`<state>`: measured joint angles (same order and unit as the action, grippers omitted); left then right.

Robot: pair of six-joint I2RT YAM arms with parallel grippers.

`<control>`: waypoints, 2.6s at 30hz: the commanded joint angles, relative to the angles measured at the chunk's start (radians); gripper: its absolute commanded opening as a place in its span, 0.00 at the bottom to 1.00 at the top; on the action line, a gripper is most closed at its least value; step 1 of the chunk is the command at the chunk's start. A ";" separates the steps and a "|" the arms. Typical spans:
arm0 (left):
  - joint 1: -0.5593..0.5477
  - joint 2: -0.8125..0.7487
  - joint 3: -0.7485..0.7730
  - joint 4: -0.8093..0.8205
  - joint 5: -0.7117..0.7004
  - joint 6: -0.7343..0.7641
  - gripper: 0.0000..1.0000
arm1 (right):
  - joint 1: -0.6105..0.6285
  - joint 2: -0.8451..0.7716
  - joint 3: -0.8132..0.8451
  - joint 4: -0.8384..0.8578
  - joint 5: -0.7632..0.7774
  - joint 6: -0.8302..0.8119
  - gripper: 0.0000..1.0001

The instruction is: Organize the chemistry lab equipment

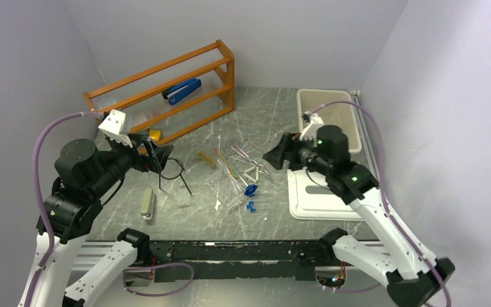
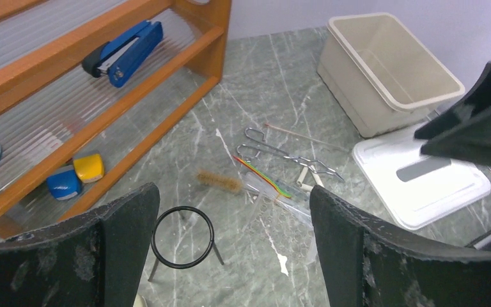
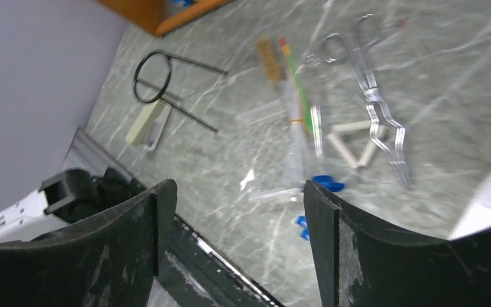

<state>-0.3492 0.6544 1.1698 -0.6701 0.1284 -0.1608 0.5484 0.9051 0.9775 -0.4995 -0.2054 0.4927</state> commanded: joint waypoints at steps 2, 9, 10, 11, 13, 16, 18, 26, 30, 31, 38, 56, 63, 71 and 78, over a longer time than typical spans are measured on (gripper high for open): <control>0.012 -0.023 0.015 0.024 -0.125 -0.033 0.90 | 0.310 0.200 0.021 0.187 0.348 0.094 0.75; 0.012 -0.061 0.047 -0.016 -0.295 -0.056 0.90 | 0.512 0.613 0.241 0.353 0.489 0.170 0.67; 0.012 -0.069 0.043 -0.018 -0.315 -0.056 0.90 | 0.526 0.662 0.283 0.366 0.502 0.181 0.66; 0.012 -0.076 0.041 -0.019 -0.335 -0.056 0.90 | 0.537 0.709 0.321 0.380 0.517 0.197 0.66; 0.012 -0.086 0.035 -0.024 -0.368 -0.056 0.90 | 0.559 0.800 0.408 0.383 0.558 0.213 0.65; 0.012 -0.087 0.040 -0.051 -0.452 -0.076 0.88 | 0.583 0.938 0.560 0.283 0.661 0.249 0.64; 0.012 -0.097 0.047 -0.077 -0.560 -0.119 0.89 | 0.585 1.010 0.627 0.252 0.684 0.252 0.64; 0.010 -0.116 0.053 -0.089 -0.675 -0.149 0.91 | 0.591 1.198 0.831 0.109 0.640 0.188 0.54; 0.009 -0.119 0.034 -0.062 -0.652 -0.128 0.92 | 0.600 1.269 0.906 0.052 0.600 0.175 0.50; 0.009 -0.120 0.034 -0.062 -0.652 -0.123 0.93 | 0.603 1.285 0.923 0.040 0.599 0.172 0.49; -0.010 -0.119 0.033 -0.068 -0.666 -0.098 0.97 | 0.614 1.348 1.002 -0.001 0.615 0.131 0.27; -0.016 -0.118 0.069 -0.069 -0.668 -0.076 0.94 | 0.621 1.044 0.883 0.132 0.508 -0.036 0.00; -0.017 -0.119 0.076 -0.072 -0.636 -0.079 0.94 | 0.594 0.828 0.822 0.116 0.614 -0.100 0.00; -0.017 -0.115 0.071 -0.059 -0.589 -0.091 0.92 | 0.293 0.608 0.705 0.111 0.606 -0.104 0.00; -0.017 -0.090 0.064 -0.039 -0.550 -0.104 0.91 | -0.031 0.512 0.634 0.099 0.637 -0.085 0.00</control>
<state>-0.3618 0.5476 1.2259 -0.7490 -0.4637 -0.2516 0.6258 1.4803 1.6352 -0.4221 0.3962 0.3992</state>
